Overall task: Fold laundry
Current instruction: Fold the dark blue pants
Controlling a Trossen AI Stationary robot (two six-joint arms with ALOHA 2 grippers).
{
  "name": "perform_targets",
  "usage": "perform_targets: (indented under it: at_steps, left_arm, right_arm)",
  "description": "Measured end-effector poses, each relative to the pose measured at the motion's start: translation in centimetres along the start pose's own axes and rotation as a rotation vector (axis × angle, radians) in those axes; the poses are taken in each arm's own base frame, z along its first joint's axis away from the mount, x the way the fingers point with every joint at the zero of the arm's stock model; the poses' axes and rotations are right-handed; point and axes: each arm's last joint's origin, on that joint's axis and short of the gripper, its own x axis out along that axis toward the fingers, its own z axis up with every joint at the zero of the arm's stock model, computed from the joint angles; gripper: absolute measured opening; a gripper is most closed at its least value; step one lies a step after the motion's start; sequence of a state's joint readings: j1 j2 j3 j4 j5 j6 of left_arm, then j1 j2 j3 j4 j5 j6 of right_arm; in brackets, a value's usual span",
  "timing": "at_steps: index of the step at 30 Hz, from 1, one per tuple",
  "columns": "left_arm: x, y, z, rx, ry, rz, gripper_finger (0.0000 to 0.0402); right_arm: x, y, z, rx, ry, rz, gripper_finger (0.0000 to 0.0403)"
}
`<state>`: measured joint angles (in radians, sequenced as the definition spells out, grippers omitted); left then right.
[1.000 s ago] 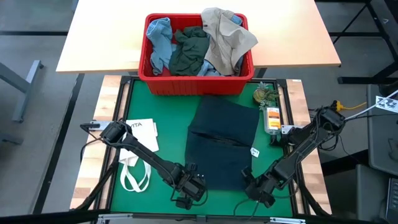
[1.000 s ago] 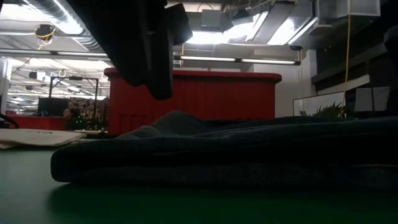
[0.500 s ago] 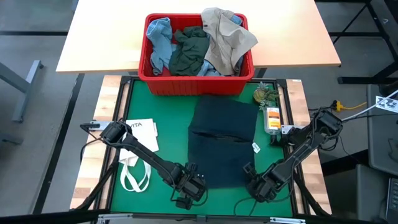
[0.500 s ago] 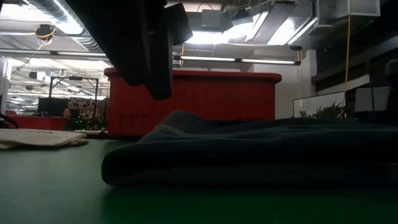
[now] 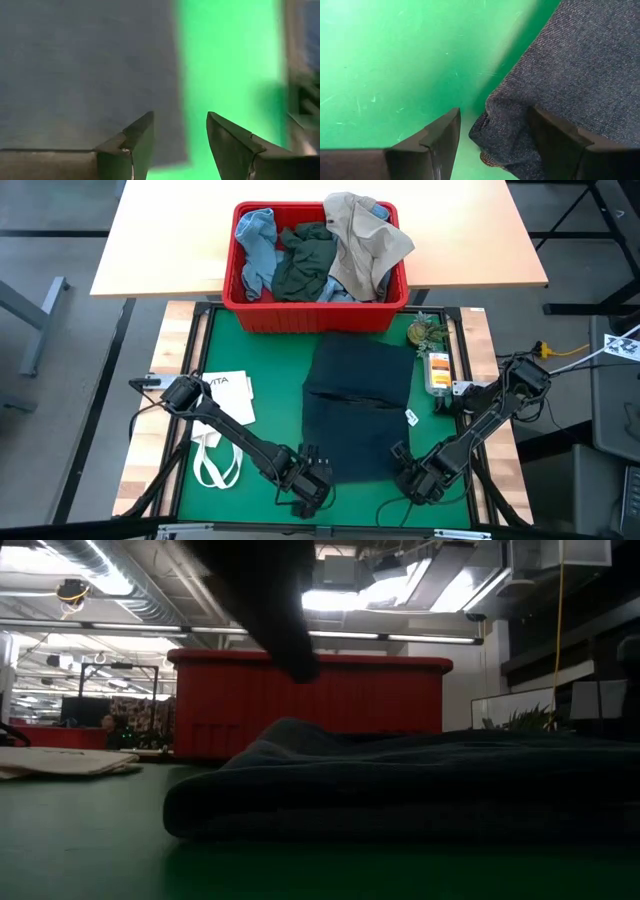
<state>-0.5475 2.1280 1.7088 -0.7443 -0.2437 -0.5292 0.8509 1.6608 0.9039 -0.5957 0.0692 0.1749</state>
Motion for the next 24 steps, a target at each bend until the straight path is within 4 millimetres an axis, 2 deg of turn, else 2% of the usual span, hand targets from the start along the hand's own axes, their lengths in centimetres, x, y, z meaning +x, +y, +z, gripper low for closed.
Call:
perform_targets:
  at_steps: [2,4,14,18,24]
  left_arm:
    - [0.3,0.2,-0.1,-0.032,-0.042,0.094,0.0182]
    - [0.4,0.3,-0.1,-0.026,-0.050,0.117,0.0186]
    - [0.3,0.3,0.0,-0.018,-0.058,0.115,0.0187]
    - [0.3,0.1,-0.1,-0.056,-0.024,0.062,0.0187]
    - [1.6,-1.0,-1.3,0.017,0.042,0.027,0.0187]
  right_arm:
    - [0.0,0.0,0.0,0.001,-0.002,0.000,0.0237]
    - [0.0,0.0,0.0,0.001,-0.003,0.001,0.0237]
    - [0.0,0.0,0.0,0.004,-0.005,0.001,0.0237]
    - [0.0,0.0,0.1,0.004,-0.006,0.001,0.0237]
    - [0.1,0.0,0.1,0.004,-0.008,0.002,0.0237]
